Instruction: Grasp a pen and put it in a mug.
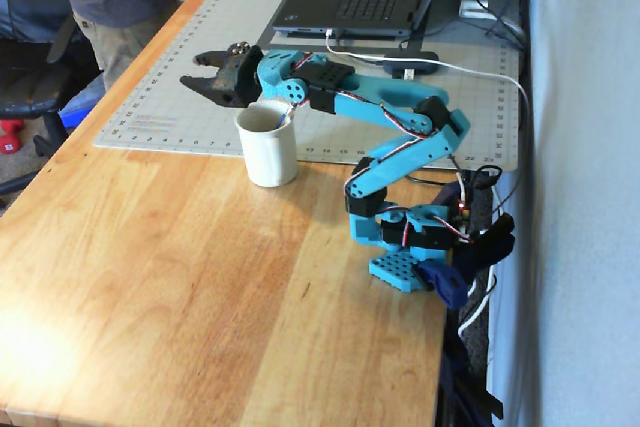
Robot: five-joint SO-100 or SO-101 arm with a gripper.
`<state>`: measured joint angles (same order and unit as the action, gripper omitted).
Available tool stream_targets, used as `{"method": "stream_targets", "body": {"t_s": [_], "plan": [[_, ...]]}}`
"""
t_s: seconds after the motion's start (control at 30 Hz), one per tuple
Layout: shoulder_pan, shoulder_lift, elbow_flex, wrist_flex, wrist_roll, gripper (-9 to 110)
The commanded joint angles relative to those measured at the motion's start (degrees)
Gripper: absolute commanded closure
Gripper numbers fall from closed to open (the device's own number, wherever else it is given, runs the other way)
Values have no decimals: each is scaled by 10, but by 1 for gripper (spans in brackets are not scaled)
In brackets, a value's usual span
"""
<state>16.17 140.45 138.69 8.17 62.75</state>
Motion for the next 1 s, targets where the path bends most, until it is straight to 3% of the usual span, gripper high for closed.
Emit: {"method": "stream_targets", "body": {"t_s": [0.0, 0.5, 0.97], "plan": [[-40, 34, -58, -13, -104, 92], [-169, 108, 53, -12, -590, 95], [-169, 310, 345, -11, -634, 98]]}}
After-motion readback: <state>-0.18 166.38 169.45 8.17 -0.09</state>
